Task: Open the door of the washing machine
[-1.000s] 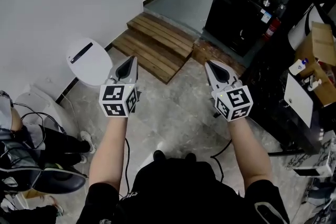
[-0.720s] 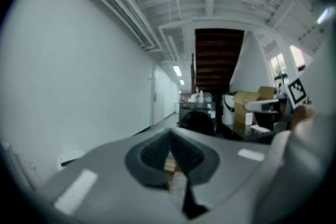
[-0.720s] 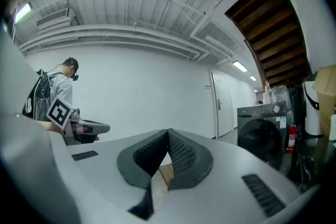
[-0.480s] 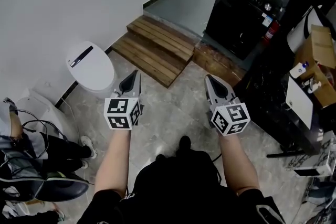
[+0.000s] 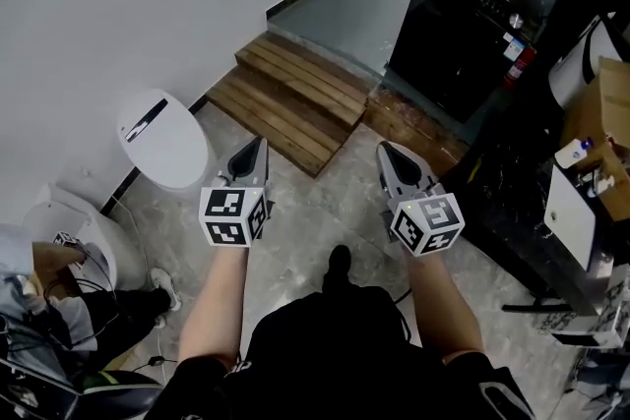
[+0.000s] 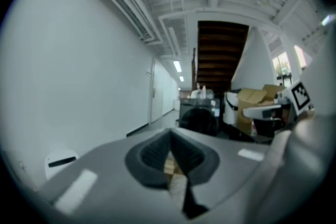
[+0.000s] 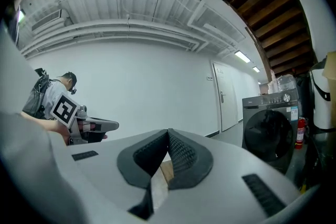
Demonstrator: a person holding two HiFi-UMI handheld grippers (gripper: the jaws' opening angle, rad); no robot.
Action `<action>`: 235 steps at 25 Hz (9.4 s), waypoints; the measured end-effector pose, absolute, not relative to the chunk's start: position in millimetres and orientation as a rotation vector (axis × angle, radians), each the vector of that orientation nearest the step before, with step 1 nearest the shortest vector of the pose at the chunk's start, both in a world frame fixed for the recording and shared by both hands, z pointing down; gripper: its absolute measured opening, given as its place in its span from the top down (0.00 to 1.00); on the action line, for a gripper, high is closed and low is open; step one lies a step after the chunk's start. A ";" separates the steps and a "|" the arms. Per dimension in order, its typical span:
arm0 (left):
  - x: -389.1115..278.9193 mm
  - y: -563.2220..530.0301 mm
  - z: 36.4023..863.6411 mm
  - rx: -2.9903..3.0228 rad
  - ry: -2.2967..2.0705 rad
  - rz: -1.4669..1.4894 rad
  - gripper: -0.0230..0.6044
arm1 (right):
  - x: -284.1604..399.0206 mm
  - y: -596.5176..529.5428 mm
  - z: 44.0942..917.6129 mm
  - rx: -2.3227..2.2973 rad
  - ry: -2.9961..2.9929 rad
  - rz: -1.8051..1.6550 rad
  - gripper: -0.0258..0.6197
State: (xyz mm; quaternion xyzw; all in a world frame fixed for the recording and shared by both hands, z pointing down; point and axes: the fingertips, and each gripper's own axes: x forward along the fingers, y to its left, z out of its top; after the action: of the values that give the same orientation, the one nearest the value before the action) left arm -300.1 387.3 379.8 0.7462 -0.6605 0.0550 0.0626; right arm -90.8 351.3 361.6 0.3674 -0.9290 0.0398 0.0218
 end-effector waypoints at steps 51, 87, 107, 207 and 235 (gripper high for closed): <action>-245.7 -178.5 404.4 2.473 -1.643 0.165 0.95 | -66.4 -137.9 413.0 1.283 -2.634 0.288 0.97; -10.3 -408.1 413.4 2.660 -1.238 0.240 0.95 | 108.1 -341.1 441.8 1.523 -2.491 0.430 0.96; 114.9 -432.3 448.6 2.716 -0.955 0.341 0.95 | 249.9 -365.1 476.1 1.729 -2.241 0.528 0.82; 156.9 -421.6 423.6 2.746 -0.914 0.332 0.95 | 354.1 -399.5 536.7 1.316 -1.887 0.347 0.72; 74.5 -242.8 451.1 2.610 -0.879 0.373 0.72 | 145.5 -207.9 547.2 1.304 -2.089 0.406 0.81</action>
State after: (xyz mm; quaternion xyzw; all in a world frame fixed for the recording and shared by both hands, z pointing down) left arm 74.5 -242.8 451.1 0.9237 -0.3112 0.1319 0.1804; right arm 145.5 -207.9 547.2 0.4954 -0.7937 0.1542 0.3176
